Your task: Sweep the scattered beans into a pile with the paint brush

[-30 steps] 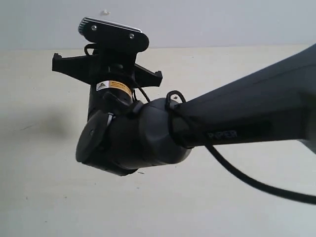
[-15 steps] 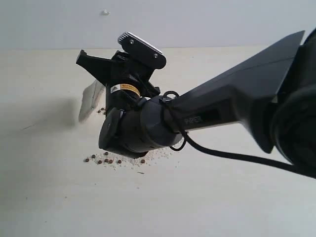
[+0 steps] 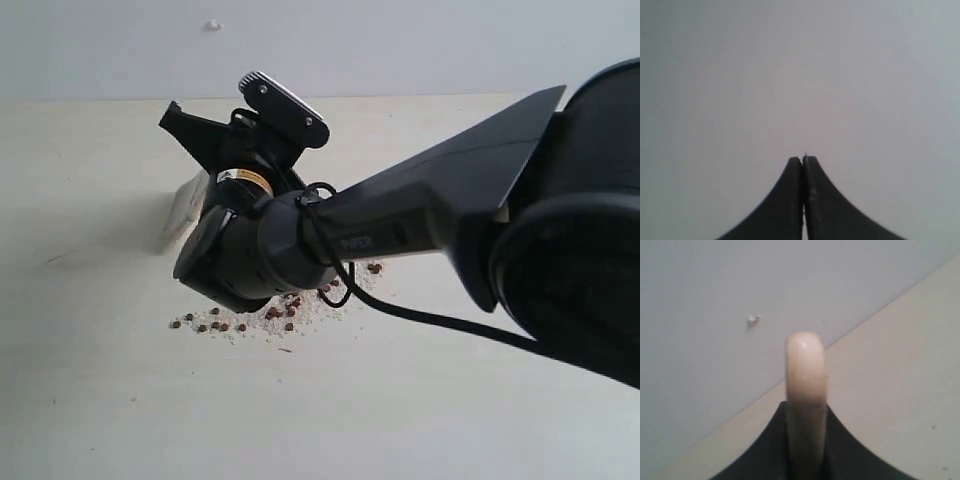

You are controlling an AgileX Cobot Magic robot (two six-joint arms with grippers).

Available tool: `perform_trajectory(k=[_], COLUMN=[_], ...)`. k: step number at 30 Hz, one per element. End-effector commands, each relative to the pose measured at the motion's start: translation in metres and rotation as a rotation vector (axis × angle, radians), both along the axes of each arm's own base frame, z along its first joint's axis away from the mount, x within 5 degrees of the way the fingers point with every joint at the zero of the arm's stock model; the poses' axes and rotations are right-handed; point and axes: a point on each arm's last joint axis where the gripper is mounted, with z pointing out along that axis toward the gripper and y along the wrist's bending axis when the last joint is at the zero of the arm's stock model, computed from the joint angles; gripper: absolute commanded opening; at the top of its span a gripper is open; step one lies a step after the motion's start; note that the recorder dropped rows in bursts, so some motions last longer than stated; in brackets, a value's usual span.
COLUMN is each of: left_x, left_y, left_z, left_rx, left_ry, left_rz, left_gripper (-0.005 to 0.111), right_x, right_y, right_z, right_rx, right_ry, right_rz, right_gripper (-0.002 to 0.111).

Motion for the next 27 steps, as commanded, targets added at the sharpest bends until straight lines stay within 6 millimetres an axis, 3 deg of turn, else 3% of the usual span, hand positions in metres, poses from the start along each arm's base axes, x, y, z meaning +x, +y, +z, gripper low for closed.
perform_trajectory(k=[1, 10, 20, 27], left_x=[0.0, 0.0, 0.0, 0.0], left_y=[0.0, 0.0, 0.0, 0.0], left_z=[0.0, 0.0, 0.0, 0.0], left_rx=[-0.005, -0.005, -0.005, -0.005], left_ry=[-0.003, -0.003, -0.003, -0.003], left_rz=[-0.006, -0.006, -0.006, -0.006], left_gripper=[0.0, 0.0, 0.0, 0.0], right_x=[0.003, -0.001, -0.009, -0.01], right_y=[-0.004, -0.017, -0.036, -0.04], right_z=[-0.002, -0.006, 0.019, 0.023], right_rx=[-0.031, -0.097, -0.296, -0.412], right_ry=[0.017, 0.102, 0.197, 0.224], right_rz=[-0.036, -0.172, -0.309, -0.315], right_gripper=[0.0, 0.0, 0.0, 0.0])
